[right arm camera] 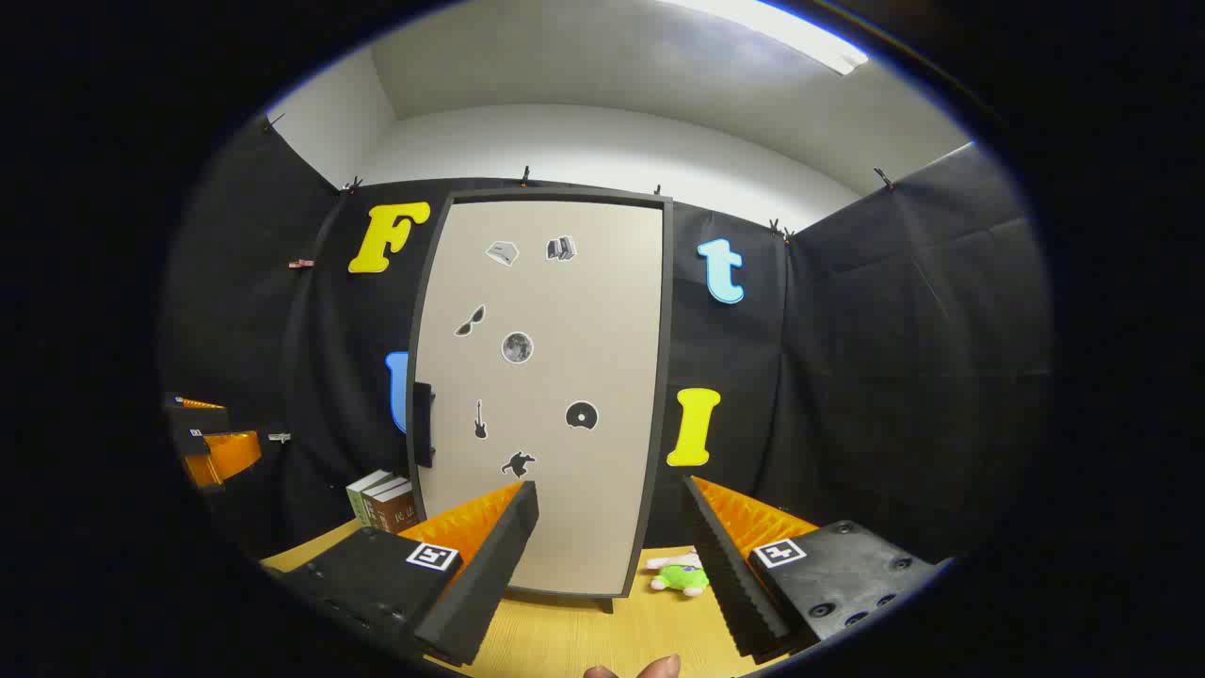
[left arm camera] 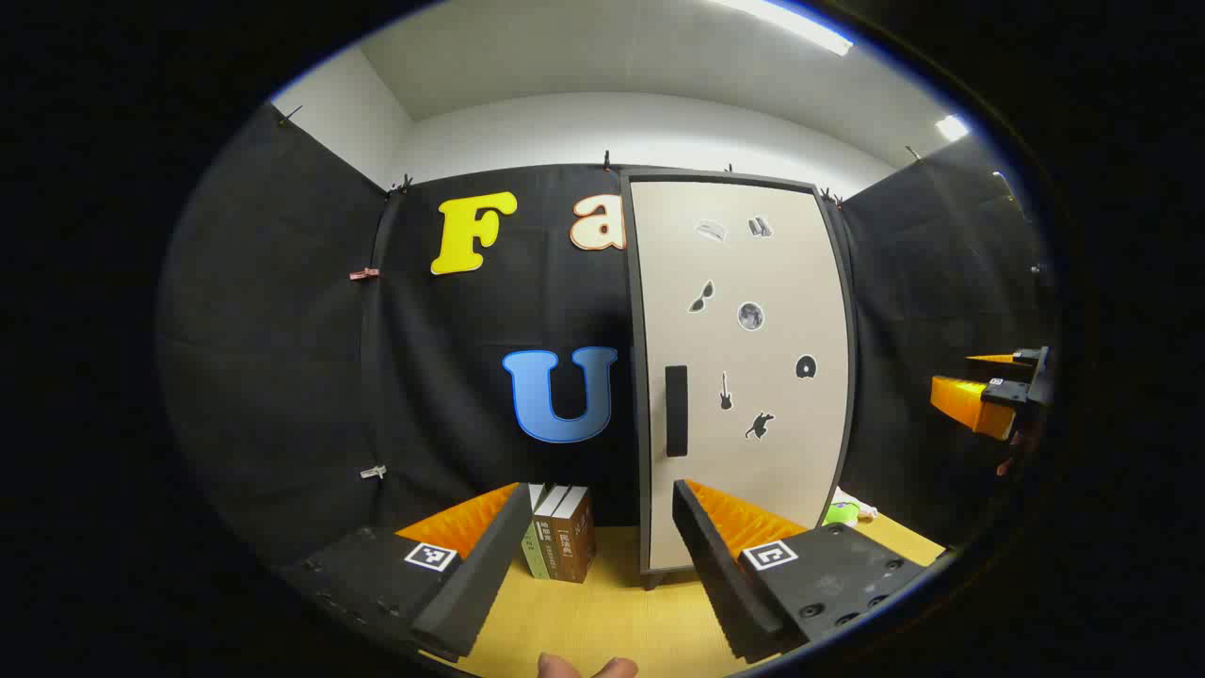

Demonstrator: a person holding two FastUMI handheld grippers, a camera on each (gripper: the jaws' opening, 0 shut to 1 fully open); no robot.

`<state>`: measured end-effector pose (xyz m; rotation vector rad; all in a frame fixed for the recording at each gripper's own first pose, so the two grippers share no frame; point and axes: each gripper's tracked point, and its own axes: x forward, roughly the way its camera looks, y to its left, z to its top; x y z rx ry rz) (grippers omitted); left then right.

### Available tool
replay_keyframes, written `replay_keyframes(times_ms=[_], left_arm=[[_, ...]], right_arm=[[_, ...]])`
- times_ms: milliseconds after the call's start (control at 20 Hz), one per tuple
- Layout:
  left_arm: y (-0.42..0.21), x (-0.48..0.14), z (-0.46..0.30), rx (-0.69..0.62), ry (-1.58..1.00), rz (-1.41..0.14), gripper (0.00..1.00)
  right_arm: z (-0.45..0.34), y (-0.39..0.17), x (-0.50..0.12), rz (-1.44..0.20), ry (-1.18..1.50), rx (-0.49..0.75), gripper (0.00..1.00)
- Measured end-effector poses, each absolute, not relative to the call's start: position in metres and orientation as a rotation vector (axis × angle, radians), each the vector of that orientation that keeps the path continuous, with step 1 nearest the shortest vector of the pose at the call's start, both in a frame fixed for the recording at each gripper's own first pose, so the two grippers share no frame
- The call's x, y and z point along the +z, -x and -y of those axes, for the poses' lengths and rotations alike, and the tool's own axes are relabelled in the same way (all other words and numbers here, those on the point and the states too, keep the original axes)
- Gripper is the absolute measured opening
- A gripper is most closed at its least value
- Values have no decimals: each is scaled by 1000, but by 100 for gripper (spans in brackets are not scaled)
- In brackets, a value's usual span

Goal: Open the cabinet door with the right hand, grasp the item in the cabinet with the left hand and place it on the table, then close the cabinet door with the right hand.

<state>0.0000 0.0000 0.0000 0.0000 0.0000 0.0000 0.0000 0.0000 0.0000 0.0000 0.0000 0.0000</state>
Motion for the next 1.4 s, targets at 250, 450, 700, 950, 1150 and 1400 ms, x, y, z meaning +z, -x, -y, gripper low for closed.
replay_keyframes(times_ms=[250, 450, 700, 950, 1150, 1400], left_arm=[[1, -1, 2, -10, 0, 12, 94], [2, -3, 2, -12, -2, 13, 94], [2, -3, 1, -4, -6, 16, 94], [1, -2, 2, -4, -10, 25, 95], [1, -8, -4, 5, 8, 10, 94], [6, -10, -30, 35, -5, 14, 95]], right_arm=[[-6, 3, 0, 3, 1, -1, 97], [-10, 5, 0, 4, 3, 5, 97], [-13, 6, 4, 20, 3, 9, 97], [-15, 5, 2, 16, 2, 15, 97], [-30, 4, 3, 22, -10, 52, 98], [-56, -10, 5, 26, -35, 71, 97]])
